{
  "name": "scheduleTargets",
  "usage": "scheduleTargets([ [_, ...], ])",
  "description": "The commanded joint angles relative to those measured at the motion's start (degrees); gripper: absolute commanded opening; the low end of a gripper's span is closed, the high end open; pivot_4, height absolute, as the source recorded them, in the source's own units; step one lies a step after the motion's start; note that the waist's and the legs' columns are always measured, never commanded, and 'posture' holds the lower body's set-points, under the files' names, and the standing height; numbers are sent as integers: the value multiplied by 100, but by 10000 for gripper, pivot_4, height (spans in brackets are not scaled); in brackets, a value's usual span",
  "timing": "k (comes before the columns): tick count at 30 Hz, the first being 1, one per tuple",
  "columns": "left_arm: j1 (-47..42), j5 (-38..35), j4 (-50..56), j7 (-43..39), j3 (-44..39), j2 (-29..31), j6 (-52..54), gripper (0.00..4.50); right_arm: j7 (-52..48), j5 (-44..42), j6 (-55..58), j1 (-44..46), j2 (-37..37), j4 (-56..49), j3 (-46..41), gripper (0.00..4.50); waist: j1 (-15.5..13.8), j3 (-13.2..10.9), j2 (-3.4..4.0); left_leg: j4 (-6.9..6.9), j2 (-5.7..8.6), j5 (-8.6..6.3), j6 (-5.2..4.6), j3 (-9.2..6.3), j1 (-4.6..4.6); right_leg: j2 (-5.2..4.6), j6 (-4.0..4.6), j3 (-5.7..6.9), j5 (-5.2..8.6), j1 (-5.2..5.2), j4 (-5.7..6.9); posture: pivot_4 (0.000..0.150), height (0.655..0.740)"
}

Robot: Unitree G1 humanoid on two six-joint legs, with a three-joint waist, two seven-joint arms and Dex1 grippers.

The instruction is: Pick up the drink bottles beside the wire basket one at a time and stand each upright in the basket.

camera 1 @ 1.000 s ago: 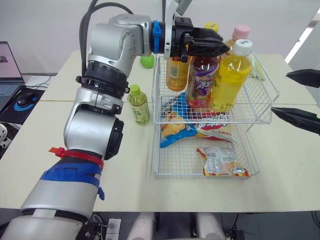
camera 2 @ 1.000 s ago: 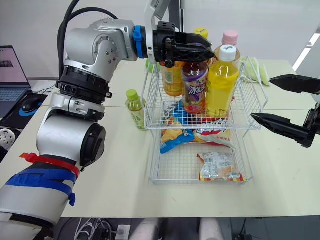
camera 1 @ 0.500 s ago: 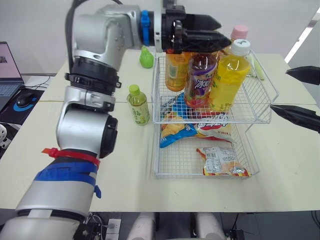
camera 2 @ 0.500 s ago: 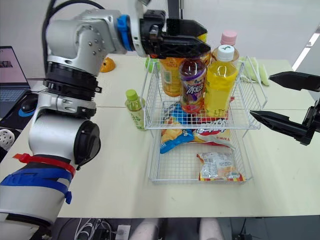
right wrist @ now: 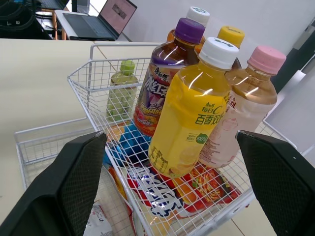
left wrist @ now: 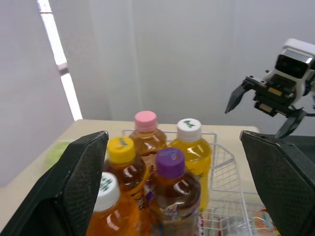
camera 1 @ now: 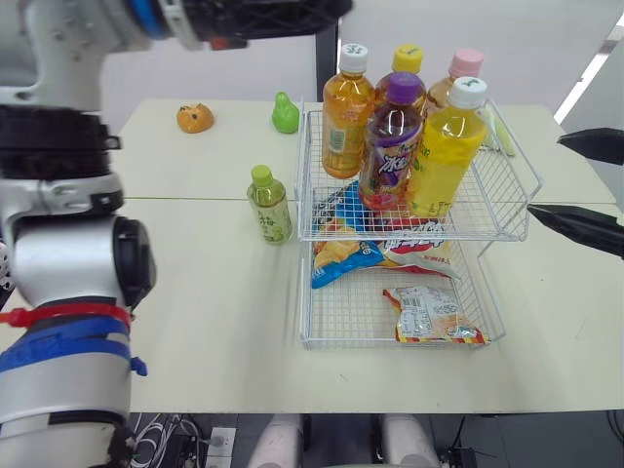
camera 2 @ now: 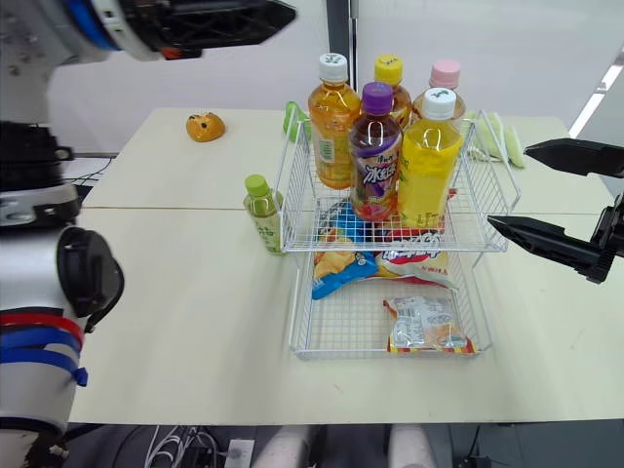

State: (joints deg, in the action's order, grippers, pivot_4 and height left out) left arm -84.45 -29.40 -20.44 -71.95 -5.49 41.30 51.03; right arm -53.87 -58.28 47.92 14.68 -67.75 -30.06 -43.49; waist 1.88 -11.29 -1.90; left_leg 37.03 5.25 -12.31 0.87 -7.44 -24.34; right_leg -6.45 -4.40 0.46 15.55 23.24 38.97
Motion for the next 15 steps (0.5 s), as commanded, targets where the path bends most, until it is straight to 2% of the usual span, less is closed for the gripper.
scheduleTargets([
  [1, 456, -62, 412, 424, -501, 500, 91, 44533, -57, -157, -133, 228, -145, -26, 93, 45000, -1, 1, 2, 0, 0, 0, 0, 0, 2, 0, 0, -1, 0, -1, 1, 1500, 7400],
  [8, 2618, -139, 1650, 924, -1310, 1497, 304, 44533, -239, -328, -340, 820, -145, 29, 979, 45000, 3, 1, 2, 0, -2, 0, 0, -1, 5, -1, 2, -1, 0, -4, -1, 1500, 7400],
  [15, 4889, -184, 2619, 1415, -2301, 1541, 2, 44533, -331, -295, -518, 1526, -32, 89, 1853, 45000, -26, 2, 2, -1, -5, 0, 1, -2, 6, -5, 5, -1, -1, -3, -5, 1500, 7400],
])
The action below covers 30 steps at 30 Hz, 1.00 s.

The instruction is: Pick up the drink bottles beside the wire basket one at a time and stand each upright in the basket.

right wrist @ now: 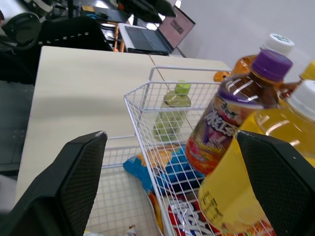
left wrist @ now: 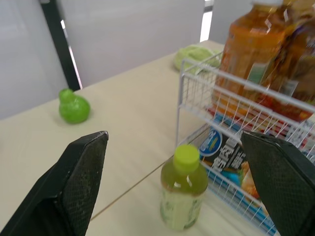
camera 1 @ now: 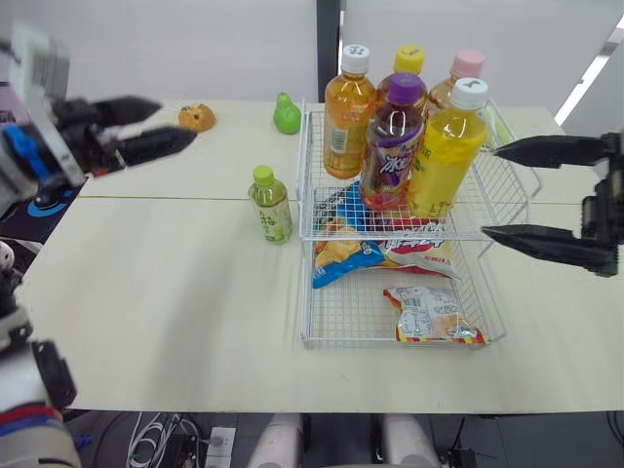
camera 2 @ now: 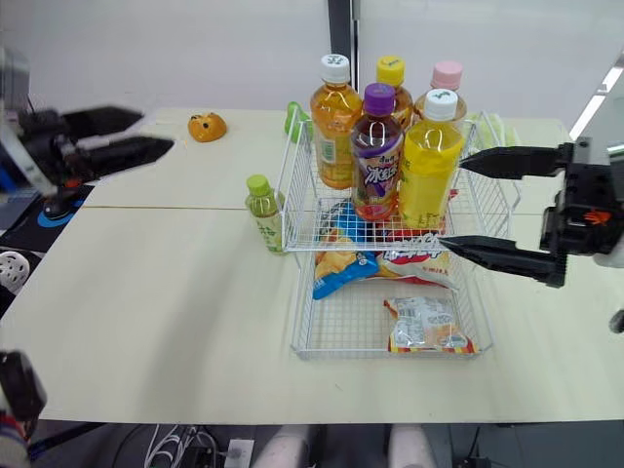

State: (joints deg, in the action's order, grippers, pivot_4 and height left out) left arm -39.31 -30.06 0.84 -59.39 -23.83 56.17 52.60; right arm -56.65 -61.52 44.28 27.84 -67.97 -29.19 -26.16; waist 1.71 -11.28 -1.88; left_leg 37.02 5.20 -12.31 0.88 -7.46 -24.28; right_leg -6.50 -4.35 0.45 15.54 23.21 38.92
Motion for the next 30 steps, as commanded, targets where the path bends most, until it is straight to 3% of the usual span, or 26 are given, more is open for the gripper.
scheduleTargets([
  [1, 665, -130, 620, 197, -566, 20, -216, 44533, -49, 40, -167, 273, 11, -14, 204, 45000, -20, 0, 0, 0, 0, 0, 0, -1, -1, -1, 0, 1, 0, 0, -2, 1500, 7400],
  [6, 1517, -352, 1234, 722, -859, -474, -251, 44533, 89, 4, -151, 493, 124, -82, 437, 45000, -60, 0, 0, -1, 4, 0, 0, -1, -1, -14, 0, 3, 0, -1, -6, 1500, 7400],
  [14, 1458, -715, 2317, 2216, -113, -1765, 24, 44533, 296, 49, -107, 511, 142, -214, 472, 45000, -144, 1, -1, 0, 7, -1, 0, 3, -1, -17, 0, 3, -1, -2, -5, 1500, 7400],
  [19, 915, -74, 2208, 3628, 702, -2872, -313, 44533, 336, 14, -86, 400, 121, -281, 345, 45000, -172, 3, -5, 4, 9, 0, 0, 4, -3, -12, -1, 5, -2, -4, -2, 1500, 7400],
  [30, 483, 907, 1678, 4763, 1586, -3775, -1017, 44533, 315, 32, -108, 263, 94, -267, 223, 45000, -170, 4, -5, 4, 10, 0, -1, 11, -2, -11, -3, 2, -4, -3, -3, 1500, 7400],
])
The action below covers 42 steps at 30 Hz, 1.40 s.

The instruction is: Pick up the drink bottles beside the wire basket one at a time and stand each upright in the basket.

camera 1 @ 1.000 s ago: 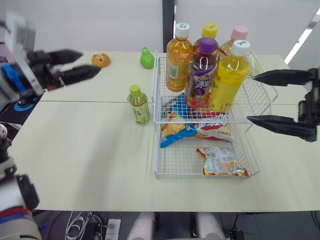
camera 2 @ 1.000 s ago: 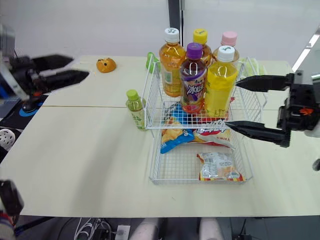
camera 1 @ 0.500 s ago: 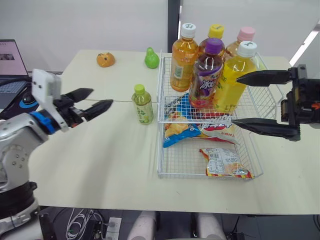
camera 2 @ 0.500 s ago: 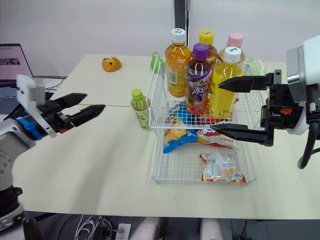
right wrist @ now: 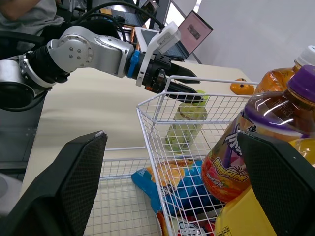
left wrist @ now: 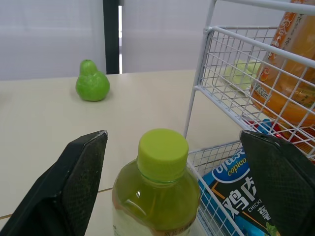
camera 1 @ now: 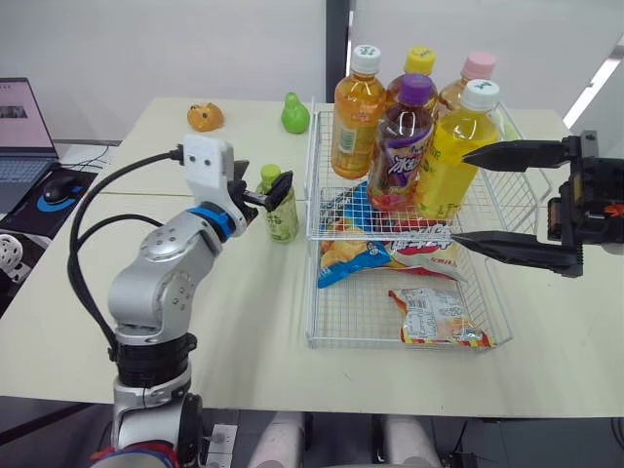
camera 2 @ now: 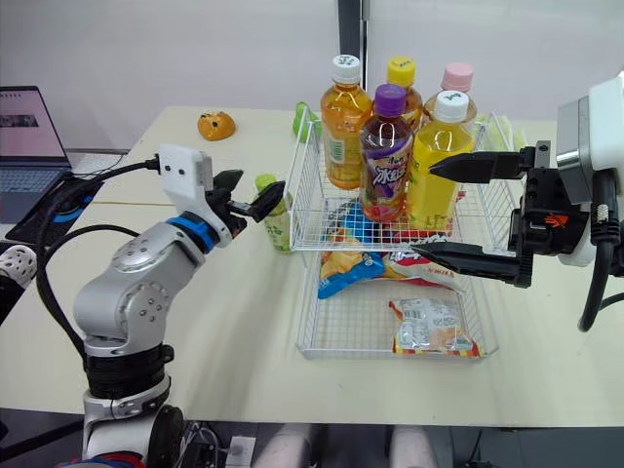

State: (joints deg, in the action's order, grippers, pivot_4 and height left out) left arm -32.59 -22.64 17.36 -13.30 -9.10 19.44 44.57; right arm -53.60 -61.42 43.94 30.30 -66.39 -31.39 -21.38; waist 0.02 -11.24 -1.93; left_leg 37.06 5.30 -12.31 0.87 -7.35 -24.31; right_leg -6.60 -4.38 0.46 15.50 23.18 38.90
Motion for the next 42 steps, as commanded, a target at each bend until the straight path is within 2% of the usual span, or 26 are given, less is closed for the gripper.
scheduleTargets([
  [1, -251, 227, -90, 163, 193, -145, -278, 44533, 13, 28, -81, 16, -54, -40, -251, 45000, -7, 0, 0, 0, 0, 0, 0, 0, 0, 0, 0, 0, 0, -1, 0, 1500, 7400],
  [10, -634, 558, -731, 380, 425, -490, -607, 44533, -28, 83, -116, -4, -35, 10, -223, 45000, 2, 0, 0, -1, 0, 0, 0, 0, -1, 0, -1, 1, 0, -1, -1, 1500, 7400],
  [14, -653, 674, -752, 473, 472, -567, -625, 36308, -12, 63, -96, 5, -43, 9, -229, 45000, 0, 0, 0, 0, 1, 0, 0, 0, -1, 1, -1, 1, 0, -1, -1, 1500, 7400],
  [21, -530, 779, -637, 432, 538, -599, -588, 13789, -19, 76, -88, -27, -54, 25, -262, 45000, -7, 0, 0, 0, 1, 0, 0, -2, -1, 1, -1, 1, 0, -1, -1, 1500, 7400],
  [28, -378, 747, -382, 421, 426, -543, -484, 13351, -11, 98, -121, -17, -20, 40, -235, 45000, -6, 0, 0, 0, 1, 0, 0, -2, -1, 1, -1, 1, 0, -1, -2, 1500, 7400],
  [32, -436, 575, -107, 230, 228, -314, -369, 13351, -1, 104, -121, -35, -26, 49, -289, 45000, -5, 0, 0, 0, 1, 0, 0, -2, -1, 1, -1, 1, 0, -1, -2, 1500, 7400],
  [37, -968, 24, 44, -435, -237, 537, 46, 13351, -61, 122, -60, -95, -113, 123, -484, 45000, 9, -2, -2, -2, -3, 0, 0, -6, -6, 9, 0, 2, 0, 4, -2, 1500, 7400],
  [42, -2150, -890, -658, -1480, -728, 1685, 833, 13351, -115, 100, 10, -252, -183, 165, -717, 45000, 12, -3, -4, 0, -5, 0, 1, -15, -13, 17, 0, 9, 0, 6, -4, 1500, 7400],
])
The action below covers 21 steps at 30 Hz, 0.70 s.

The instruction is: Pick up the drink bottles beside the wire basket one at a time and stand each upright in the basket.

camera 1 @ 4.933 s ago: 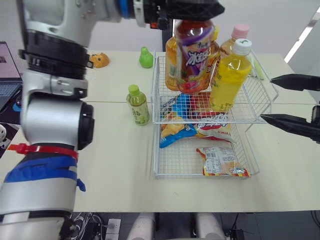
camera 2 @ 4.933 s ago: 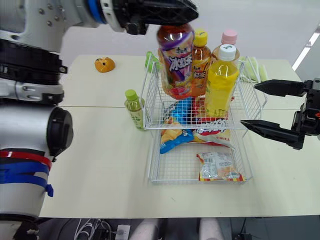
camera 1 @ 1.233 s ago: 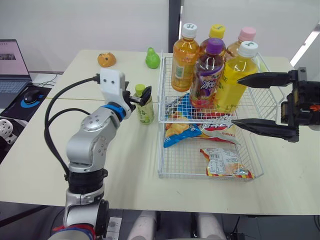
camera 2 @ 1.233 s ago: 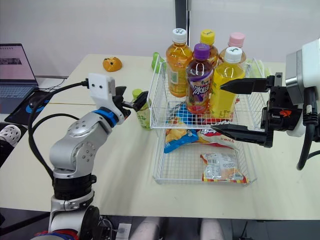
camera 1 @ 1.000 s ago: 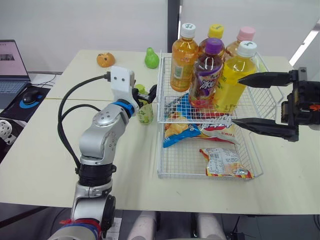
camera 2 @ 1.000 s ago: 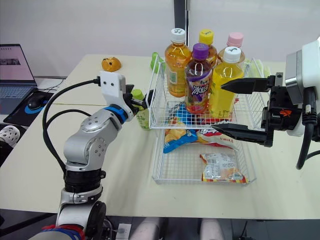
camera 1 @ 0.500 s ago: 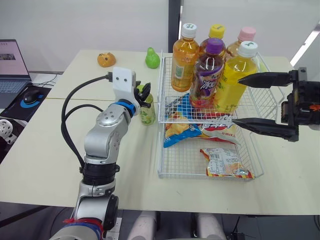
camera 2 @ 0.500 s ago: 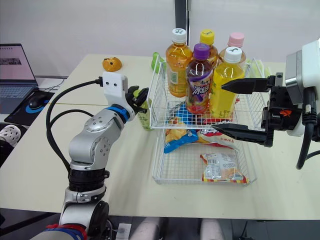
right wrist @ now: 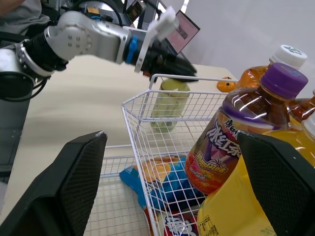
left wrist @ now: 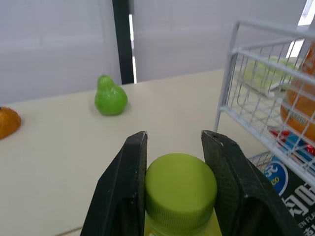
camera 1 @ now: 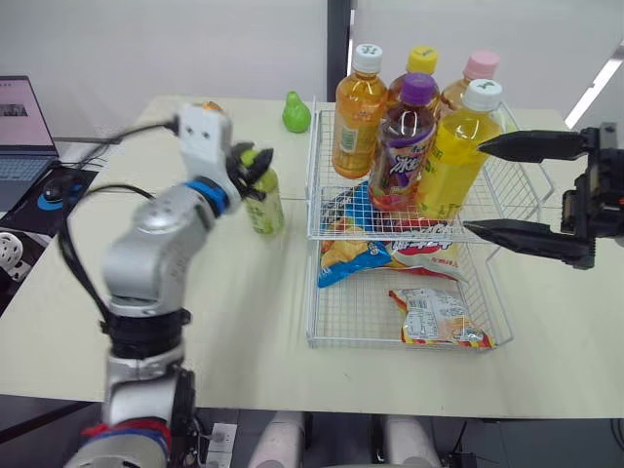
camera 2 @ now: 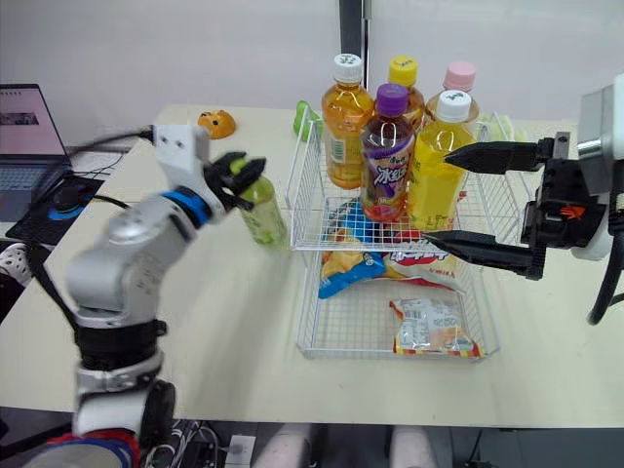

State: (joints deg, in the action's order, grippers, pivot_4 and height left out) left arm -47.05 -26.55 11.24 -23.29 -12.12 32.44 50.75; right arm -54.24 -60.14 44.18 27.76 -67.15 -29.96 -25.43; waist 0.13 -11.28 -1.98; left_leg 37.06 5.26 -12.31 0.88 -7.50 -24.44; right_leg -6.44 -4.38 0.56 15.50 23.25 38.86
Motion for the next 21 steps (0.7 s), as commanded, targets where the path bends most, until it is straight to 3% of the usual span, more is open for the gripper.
scheduleTargets([
  [1, -1046, -657, -297, -695, -474, 595, 351, 13351, -53, -48, 6, -30, -112, 21, -360, 45000, 1, 0, 1, -2, 2, 0, 0, 3, 1, -1, -1, -3, 0, 0, -3, 1500, 7400],
  [6, -2808, -1068, -1619, -1818, -241, 1352, 766, 13349, -98, -72, 80, -210, -153, 17, -579, 45000, 11, -2, -3, -1, 2, 0, 0, -3, -2, 1, -3, 5, 0, -2, -6, 1500, 7400],
  [11, -4329, -1263, -2737, -2677, 115, 1397, 1118, 13349, -103, -96, 166, -383, -165, -24, -795, 45000, 17, -2, -3, -1, 2, 0, 0, -5, -2, 1, -5, 6, 0, -3, -5, 1500, 7400],
  [16, -4944, -1257, -3334, -3114, 391, 1127, 1266, 13349, -68, -97, 172, -430, -173, -40, -845, 45000, 59, -2, -1, -2, 1, 0, 0, -2, 1, 0, -6, 1, 1, -2, 1, 1500, 7400],
  [21, -4774, -1102, -3388, -3582, 867, 820, 1176, 13349, -26, -119, 178, -370, -173, -31, -826, 45000, 136, -2, -1, -2, 1, 0, 0, -1, 2, 0, -5, -2, 1, -2, 3, 1500, 7400],
])
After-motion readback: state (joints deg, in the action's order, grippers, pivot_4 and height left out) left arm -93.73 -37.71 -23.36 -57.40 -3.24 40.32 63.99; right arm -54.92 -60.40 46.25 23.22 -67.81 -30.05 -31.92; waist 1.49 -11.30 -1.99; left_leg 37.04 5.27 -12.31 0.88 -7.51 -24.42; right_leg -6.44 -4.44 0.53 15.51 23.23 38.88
